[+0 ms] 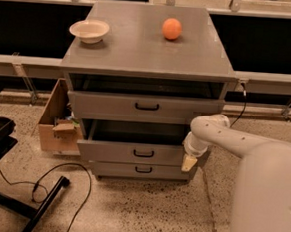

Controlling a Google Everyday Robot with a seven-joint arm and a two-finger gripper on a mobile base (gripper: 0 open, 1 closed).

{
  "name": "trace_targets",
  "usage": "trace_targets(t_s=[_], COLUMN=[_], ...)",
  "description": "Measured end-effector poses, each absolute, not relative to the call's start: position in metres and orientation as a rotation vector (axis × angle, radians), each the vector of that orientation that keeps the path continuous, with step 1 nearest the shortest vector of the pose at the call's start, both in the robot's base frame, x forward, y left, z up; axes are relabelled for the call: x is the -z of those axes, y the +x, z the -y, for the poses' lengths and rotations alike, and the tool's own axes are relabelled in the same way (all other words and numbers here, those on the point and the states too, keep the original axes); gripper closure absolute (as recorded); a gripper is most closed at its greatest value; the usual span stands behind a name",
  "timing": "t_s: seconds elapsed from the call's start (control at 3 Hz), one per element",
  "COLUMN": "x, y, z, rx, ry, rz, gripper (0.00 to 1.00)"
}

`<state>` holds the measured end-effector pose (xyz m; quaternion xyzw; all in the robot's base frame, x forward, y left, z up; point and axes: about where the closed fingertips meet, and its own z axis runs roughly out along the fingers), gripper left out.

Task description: Open middle drawer

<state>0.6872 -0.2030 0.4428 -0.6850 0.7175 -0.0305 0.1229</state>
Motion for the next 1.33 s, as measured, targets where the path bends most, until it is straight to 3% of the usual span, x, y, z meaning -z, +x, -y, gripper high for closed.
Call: trace_targets(t_s=[0.67,1.0,1.33], x=[-0.420,-0.422,-0.422], y=[0.585,0.585,0.585], z=[0.171,0.171,0.171], rx=[-0.053,-0.053,-0.053], ry=[-2.048,-2.048,-2.048], rz=[-2.068,-2.068,-2.068], gripper=[0.73,0.74,0.43])
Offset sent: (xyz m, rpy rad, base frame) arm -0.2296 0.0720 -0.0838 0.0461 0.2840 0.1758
